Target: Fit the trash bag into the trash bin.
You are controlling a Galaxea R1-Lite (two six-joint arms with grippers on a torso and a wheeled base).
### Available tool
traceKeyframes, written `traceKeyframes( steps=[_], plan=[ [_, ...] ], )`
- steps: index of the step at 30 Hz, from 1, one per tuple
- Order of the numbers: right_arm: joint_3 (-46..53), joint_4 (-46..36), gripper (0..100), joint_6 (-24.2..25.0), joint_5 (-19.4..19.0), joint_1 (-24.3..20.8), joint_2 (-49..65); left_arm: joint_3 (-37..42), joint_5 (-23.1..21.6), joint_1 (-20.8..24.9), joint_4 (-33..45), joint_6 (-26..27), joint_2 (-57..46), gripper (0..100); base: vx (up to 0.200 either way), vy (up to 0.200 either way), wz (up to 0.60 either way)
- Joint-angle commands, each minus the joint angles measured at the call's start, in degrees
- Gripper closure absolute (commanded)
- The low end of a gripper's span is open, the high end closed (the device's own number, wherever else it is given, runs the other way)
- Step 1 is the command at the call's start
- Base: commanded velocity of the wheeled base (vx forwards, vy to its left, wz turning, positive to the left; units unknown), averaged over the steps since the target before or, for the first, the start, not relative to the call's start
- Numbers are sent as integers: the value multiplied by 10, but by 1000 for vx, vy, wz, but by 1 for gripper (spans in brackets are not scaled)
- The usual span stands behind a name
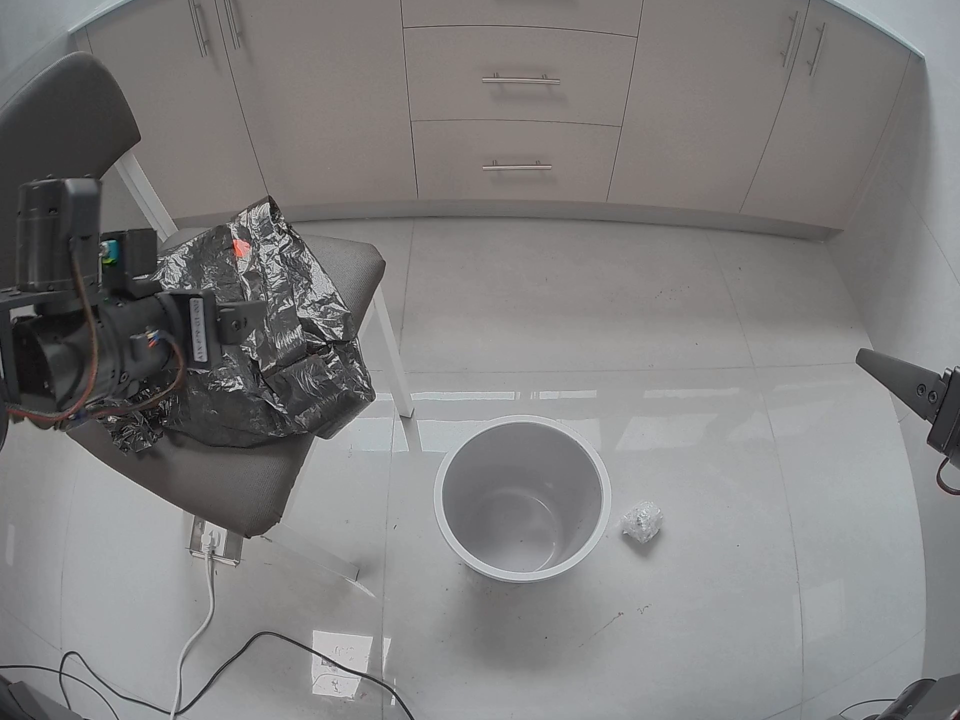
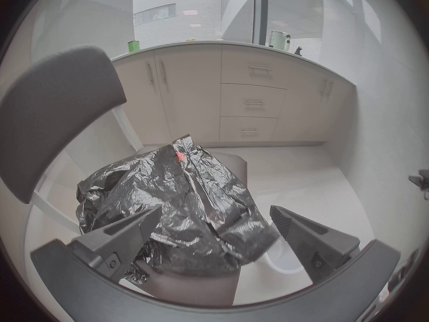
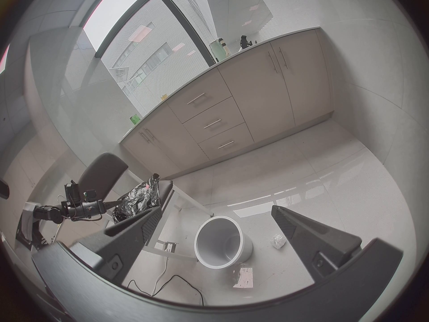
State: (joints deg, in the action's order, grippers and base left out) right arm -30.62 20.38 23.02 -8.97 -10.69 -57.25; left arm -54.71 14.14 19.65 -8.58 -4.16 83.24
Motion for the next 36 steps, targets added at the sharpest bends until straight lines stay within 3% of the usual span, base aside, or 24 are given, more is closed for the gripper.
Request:
traceKeyframes(
  steps=[1,10,12,13,16,36],
  plan=[
    [1,0,0,0,0,0,-6,-65,63,62,1,-21,82,0,0,0,0],
    [1,0,0,0,0,0,-11,-86,82,94,6,-44,135,0,0,0,0],
    [1,0,0,0,0,0,-12,-89,103,101,6,-46,146,0,0,0,0],
    [1,0,0,0,1,0,-12,-94,142,107,0,-46,167,0,0,0,0],
    [1,0,0,0,1,0,-11,-117,191,111,-9,-48,198,0,0,0,0],
    [2,0,0,-1,1,0,-14,-98,198,108,-4,-48,237,0,0,0,0]
  ],
)
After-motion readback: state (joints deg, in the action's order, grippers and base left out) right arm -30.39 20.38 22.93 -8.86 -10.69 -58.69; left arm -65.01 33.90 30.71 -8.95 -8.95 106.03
